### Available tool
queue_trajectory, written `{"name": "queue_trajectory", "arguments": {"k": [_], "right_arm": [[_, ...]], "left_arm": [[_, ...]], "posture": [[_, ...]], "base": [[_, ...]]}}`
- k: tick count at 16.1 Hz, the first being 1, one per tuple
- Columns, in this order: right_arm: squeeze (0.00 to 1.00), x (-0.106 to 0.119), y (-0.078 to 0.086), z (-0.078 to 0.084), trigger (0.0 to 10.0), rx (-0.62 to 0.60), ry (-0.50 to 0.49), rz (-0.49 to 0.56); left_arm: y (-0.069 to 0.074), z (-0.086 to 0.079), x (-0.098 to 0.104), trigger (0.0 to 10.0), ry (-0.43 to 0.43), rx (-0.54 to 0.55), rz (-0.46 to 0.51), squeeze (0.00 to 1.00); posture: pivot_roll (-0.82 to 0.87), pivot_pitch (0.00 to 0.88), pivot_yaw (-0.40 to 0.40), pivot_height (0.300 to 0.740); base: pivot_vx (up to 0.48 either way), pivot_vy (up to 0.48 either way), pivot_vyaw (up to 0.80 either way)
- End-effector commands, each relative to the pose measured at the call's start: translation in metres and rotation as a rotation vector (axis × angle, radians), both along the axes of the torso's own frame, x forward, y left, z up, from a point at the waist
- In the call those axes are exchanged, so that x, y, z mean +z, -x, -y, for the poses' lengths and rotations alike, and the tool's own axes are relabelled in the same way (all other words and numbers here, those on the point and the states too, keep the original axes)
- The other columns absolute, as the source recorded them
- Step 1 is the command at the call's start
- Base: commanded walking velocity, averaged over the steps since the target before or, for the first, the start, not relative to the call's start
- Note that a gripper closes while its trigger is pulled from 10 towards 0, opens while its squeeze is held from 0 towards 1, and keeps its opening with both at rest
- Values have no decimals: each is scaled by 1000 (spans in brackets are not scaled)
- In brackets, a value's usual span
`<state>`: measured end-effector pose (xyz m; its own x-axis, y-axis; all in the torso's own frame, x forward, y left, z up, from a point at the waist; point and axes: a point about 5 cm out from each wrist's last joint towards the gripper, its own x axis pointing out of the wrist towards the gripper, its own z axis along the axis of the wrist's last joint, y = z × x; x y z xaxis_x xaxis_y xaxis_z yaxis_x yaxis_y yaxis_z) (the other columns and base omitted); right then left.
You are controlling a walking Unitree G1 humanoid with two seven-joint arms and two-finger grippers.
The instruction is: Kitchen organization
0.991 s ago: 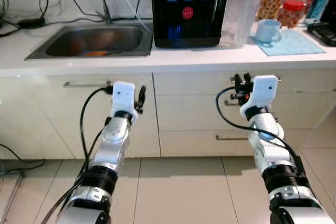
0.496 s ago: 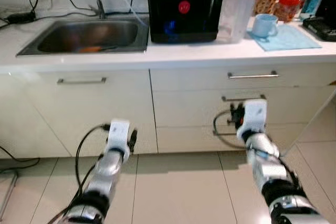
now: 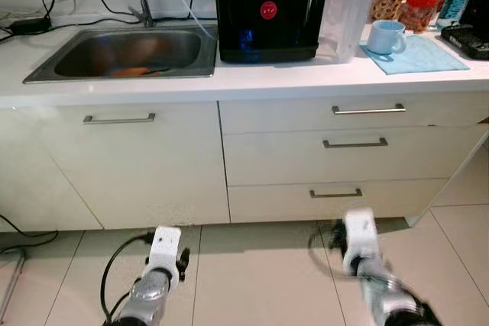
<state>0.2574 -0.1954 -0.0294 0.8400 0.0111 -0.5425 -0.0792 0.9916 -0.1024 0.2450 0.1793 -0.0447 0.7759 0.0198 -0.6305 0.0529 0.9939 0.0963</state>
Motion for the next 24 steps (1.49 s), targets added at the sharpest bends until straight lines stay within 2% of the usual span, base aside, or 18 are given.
{"name": "queue_trajectory", "arguments": {"k": [1,2,3,5,7,10,16,24], "right_arm": [[0,-6,6,0,10000,5,11,-38],[0,-14,17,0,10000,2,11,-87],[0,-29,37,1,10000,-3,10,-171],[0,-39,53,2,10000,-11,1,-234],[0,-46,65,5,10000,-31,2,-285],[0,-52,78,9,10000,-48,-5,-328],[0,-50,76,8,10000,-68,-46,-304],[0,-48,70,3,10000,-7,-12,-297]], "left_arm": [[9,-6,-7,10000,-14,18,-47,0],[19,-8,-13,10000,-16,28,-81,0],[35,-12,-23,10000,-13,55,-139,0],[53,-15,-33,10000,-11,83,-201,0],[65,-17,-39,10000,-4,109,-238,0],[72,-15,-42,10000,12,118,-253,0],[70,-16,-41,10000,-3,146,-242,0],[72,-19,-41,10000,-32,167,-245,0]], "posture": [[-36,0,62,740],[-32,0,62,740],[-31,0,62,740],[-38,0,63,740],[-38,0,62,740],[-32,0,54,740],[-25,0,46,740],[-15,0,41,740]], "base": [[0,0,0],[0,0,0],[0,0,0],[0,0,0],[0,0,0],[0,0,0],[0,0,0],[0,0,0]]}}
